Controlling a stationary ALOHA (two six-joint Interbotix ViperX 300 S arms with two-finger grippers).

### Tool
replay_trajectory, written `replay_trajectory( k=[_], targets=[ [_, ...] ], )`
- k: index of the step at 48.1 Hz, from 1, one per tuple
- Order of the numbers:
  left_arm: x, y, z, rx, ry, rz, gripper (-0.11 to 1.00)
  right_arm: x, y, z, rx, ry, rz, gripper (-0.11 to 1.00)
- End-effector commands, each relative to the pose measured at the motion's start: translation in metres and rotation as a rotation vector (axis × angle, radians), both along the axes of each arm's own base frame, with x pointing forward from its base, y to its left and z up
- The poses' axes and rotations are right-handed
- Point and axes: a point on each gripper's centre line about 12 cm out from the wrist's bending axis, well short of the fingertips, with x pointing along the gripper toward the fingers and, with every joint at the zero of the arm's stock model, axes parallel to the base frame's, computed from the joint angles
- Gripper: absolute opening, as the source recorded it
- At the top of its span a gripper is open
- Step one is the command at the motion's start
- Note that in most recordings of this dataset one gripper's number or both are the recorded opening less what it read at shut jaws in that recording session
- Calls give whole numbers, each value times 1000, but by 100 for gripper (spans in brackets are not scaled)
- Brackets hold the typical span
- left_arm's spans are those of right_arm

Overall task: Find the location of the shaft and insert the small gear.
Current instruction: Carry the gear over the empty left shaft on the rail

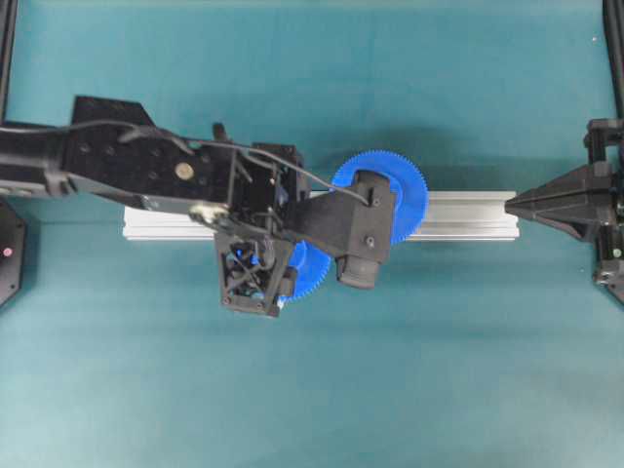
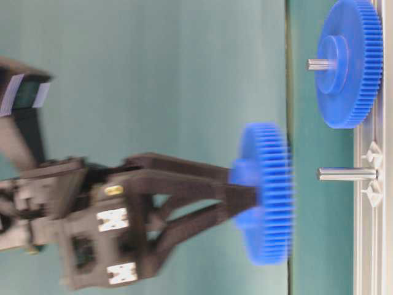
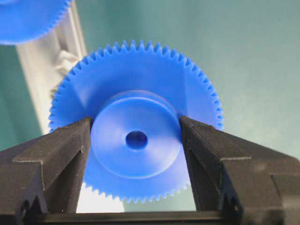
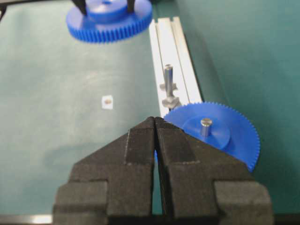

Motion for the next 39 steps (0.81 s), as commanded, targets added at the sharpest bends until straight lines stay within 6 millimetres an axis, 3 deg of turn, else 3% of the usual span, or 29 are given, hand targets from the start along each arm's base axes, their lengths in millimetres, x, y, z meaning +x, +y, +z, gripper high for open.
replay_trajectory(
  k=[1,27,39],
  targets=[
    [-3,9,32,1,-74,14,64,2,0,4,10,-11,-4,1],
    [-2,26,31,25,-70,-14,64,2,0,4,11,-11,-4,1],
    [1,31,22,27,-53,-6,64,2,0,4,10,-11,-4,1]
  ],
)
